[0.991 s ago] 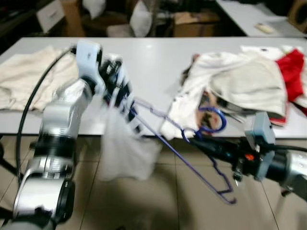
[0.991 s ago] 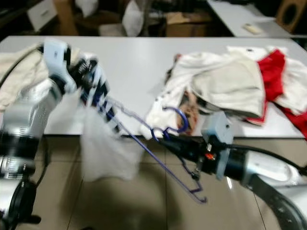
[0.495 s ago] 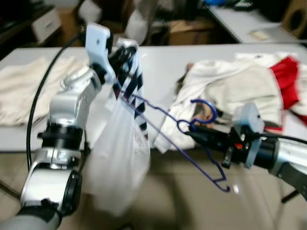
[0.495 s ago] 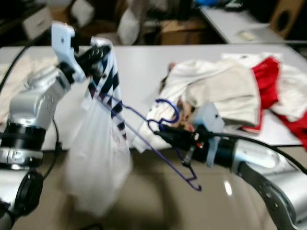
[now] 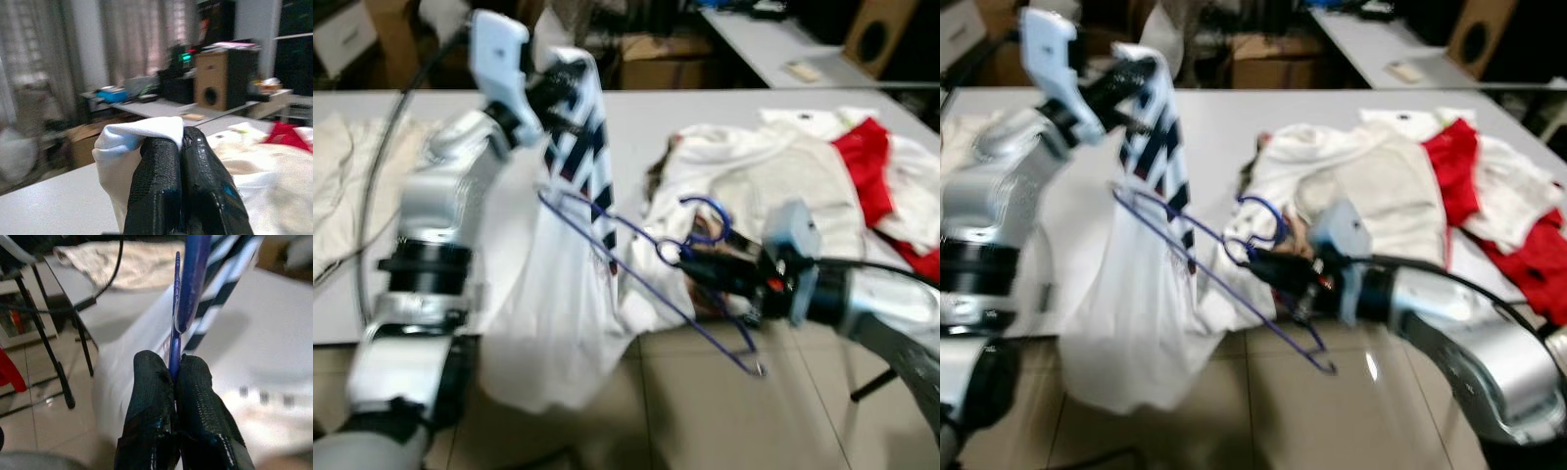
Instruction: Hang hanger
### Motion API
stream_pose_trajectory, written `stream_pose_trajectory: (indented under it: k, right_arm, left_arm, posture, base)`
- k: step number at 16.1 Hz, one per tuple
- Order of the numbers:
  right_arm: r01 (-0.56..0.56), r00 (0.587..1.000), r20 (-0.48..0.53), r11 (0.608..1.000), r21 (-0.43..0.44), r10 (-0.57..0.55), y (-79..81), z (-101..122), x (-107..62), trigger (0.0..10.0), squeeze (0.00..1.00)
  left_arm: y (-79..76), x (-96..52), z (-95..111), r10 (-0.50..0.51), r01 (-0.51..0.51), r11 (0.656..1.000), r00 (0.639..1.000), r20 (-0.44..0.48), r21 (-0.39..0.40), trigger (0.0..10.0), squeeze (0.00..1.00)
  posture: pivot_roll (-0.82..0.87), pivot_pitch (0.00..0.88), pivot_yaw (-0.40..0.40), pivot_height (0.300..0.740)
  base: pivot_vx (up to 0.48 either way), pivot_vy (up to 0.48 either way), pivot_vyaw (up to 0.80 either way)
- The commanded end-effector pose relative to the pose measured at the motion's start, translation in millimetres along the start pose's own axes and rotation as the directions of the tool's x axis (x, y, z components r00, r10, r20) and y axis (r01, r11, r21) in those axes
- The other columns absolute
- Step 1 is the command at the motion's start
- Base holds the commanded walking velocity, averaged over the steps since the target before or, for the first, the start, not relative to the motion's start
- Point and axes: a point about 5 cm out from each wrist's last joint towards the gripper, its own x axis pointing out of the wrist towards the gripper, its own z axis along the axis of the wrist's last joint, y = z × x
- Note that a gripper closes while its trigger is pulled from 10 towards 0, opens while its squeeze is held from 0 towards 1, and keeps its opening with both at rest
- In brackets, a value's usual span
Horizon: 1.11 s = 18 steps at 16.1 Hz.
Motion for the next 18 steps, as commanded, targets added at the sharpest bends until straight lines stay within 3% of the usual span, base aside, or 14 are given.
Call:
stream_pose_trajectory:
  k: [1,4,6,9,12,16,18]
  right_arm:
    - [0.007,1.000,-0.006,1.000,-0.007,-0.008,-2.4,-0.7,-1.7,10.0,0.00]
    - [0.004,1.000,0.011,1.000,-0.021,-0.004,-4.8,2.3,1.5,10.0,0.00]
    - [0.080,0.995,0.068,0.996,-0.036,-0.078,-17.5,10.1,8.0,10.0,0.00]
    - [0.066,0.993,0.099,0.996,-0.052,-0.061,-20.4,18.6,15.7,10.0,0.00]
    - [0.010,0.998,0.055,0.997,-0.076,-0.006,-21.5,17.1,28.4,10.0,0.00]
    - [0.045,0.999,-0.001,0.992,-0.120,-0.045,-41.0,15.2,47.5,10.0,0.00]
    - [0.253,0.966,-0.002,0.946,-0.202,-0.259,-85.3,31.1,56.0,10.0,0.00]
  left_arm:
    - [-6.5,6.3,11.4,-0.022,0.021,1.000,0.999,0.047,0.006,10.0,0.00]
    - [3.0,7.3,16.2,0.041,-0.043,0.999,0.997,0.063,0.027,10.0,0.00]
    - [12.0,7.4,29.6,0.113,-0.114,0.993,0.985,0.128,0.001,10.0,0.00]
    - [6.0,13.6,40.4,0.083,-0.084,0.996,0.982,0.172,-0.001,10.0,0.00]
    - [-2.4,20.3,47.7,0.031,-0.034,0.999,0.981,0.193,0.014,10.0,0.00]
    - [-14.2,20.6,64.0,-0.070,0.064,0.997,0.969,0.236,0.031,10.0,0.00]
    - [-29.3,16.6,78.5,-0.189,0.180,0.982,0.940,0.283,0.057,10.0,0.00]
  posture:
    - [-0.07,0.000,0.014,0.740]
    - [-0.07,0.000,0.015,0.740]
    - [-0.07,0.000,0.014,0.740]
    - [-0.07,0.000,0.010,0.740]
    - [-0.07,0.000,0.016,0.740]
    - [-0.06,0.000,0.020,0.740]
    - [-0.05,0.000,0.015,0.740]
  base:
    - [0.277,0.000,0.00]
    - [0.279,0.000,0.00]
    - [0.264,0.000,0.00]
    - [0.269,0.000,0.00]
    - [0.173,0.000,0.00]
    - [0.000,0.000,0.00]
    - [0.000,0.000,0.00]
